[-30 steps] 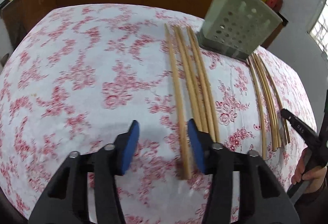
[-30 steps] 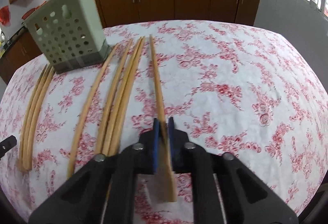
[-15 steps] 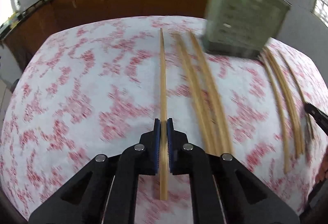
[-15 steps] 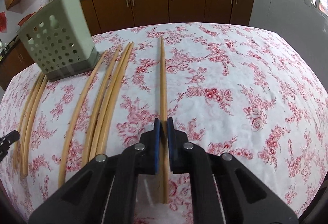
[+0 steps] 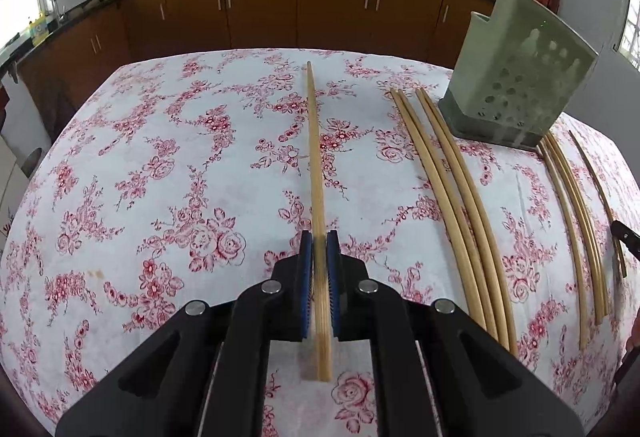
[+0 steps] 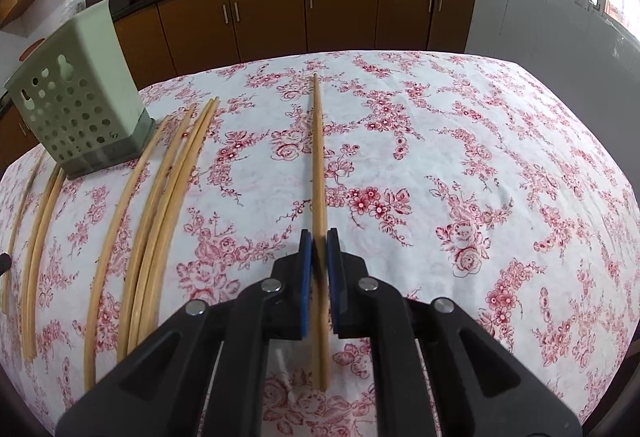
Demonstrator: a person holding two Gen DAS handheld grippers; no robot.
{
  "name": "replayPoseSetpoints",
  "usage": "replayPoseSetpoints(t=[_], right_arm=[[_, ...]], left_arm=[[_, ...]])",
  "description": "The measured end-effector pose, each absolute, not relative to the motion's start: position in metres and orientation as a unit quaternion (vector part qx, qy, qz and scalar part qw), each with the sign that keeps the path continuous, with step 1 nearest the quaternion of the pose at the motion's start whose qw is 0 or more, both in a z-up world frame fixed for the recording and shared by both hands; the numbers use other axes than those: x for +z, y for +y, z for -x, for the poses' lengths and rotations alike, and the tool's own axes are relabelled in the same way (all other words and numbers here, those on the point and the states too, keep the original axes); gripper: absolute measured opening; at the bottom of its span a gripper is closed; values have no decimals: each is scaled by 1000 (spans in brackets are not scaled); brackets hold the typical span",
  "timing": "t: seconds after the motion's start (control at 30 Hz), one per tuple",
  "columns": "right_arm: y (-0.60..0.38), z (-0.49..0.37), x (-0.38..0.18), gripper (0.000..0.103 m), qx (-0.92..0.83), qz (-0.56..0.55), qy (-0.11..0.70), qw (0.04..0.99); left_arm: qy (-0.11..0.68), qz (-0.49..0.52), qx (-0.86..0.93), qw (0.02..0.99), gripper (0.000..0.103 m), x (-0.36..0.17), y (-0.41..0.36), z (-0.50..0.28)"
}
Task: Organize utensils
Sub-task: 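Lift the held chopstick with the left tool while the right tool lifts its chopstick, then carry the chopstick in the left tool over the green holder while the right tool carries its chopstick there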
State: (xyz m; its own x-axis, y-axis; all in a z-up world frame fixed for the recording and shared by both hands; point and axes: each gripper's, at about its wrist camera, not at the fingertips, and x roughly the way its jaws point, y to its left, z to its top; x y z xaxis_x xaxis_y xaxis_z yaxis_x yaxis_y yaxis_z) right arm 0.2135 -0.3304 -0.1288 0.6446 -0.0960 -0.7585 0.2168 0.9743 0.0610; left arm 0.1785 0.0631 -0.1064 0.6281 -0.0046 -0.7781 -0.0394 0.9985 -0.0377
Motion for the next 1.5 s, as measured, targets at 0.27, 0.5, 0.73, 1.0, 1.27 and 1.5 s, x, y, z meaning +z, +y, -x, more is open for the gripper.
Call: replayPoseSetpoints(t=[0.27,0.5,0.73,1.0,1.27,1.5], right_arm=[[-328,-208,-129,11,-87,-72,412,904],[-326,-191,-130,12,-85,-71,413,904],[-332,-180,-126,8,-77,-89,416,902],[-343,-160,-74,8,-80,-90,351,929],[-355,-152,-23,8,-82,-103,283,950],[-361,-152,16,8,-83,-104,230,964]], left_arm=[[426,26,8,904,9,-106,61,-169],[427,15,9,904,9,-106,57,-156],[434,13,8,901,7,-106,56,-148],[405,23,4,914,7,-69,65,-139],[331,55,-3,942,7,-4,76,-129],[276,68,-7,959,7,43,81,-131]])
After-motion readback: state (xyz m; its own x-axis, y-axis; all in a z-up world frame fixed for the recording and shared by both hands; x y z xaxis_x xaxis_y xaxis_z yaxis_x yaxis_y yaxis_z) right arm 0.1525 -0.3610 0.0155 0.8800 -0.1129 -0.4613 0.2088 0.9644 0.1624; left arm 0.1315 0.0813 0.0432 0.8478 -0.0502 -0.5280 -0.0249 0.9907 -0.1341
